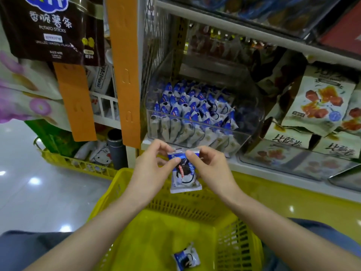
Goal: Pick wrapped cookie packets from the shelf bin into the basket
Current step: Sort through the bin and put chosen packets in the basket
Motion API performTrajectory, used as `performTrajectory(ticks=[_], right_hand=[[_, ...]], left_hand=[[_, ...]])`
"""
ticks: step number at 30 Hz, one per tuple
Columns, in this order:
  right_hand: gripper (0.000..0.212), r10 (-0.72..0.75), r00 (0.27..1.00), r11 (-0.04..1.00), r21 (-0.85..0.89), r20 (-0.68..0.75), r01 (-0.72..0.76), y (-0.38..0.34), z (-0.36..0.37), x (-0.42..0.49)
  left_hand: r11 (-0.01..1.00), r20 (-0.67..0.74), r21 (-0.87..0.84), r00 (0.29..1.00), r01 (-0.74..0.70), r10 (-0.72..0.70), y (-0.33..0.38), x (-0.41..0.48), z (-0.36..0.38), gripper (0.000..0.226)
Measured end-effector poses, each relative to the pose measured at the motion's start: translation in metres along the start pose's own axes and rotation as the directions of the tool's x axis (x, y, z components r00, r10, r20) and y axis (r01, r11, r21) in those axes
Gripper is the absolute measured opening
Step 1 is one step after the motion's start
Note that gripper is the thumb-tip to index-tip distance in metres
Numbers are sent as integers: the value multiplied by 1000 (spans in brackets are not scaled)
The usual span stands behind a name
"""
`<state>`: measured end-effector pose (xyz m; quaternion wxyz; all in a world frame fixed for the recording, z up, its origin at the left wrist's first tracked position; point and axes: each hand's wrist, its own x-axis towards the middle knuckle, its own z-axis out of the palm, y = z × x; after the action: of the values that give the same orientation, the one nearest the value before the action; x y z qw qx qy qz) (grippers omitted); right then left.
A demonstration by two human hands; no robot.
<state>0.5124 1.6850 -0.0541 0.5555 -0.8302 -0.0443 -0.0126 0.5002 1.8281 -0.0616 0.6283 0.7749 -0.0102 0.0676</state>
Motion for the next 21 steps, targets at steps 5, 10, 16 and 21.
performTrajectory(ticks=[5,10,16,21], right_hand=[[39,-8,1000,992,-126,-10,6,7,-1,-1],[31,216,976,966,137,32,-218,9,-5,0],[25,110,994,989,105,-24,-107,12,-9,-9],[18,93,996,994,51,-12,-93,22,-11,-21]], left_hand=[[938,-18,275,974,-211,224,-7,2,-3,18],[742,143,451,861,-496,488,-7,-8,0,12],[869,145,274,911,-412,386,-12,-11,7,11],[997,95,-45,993,-61,65,-20,-18,22,18]])
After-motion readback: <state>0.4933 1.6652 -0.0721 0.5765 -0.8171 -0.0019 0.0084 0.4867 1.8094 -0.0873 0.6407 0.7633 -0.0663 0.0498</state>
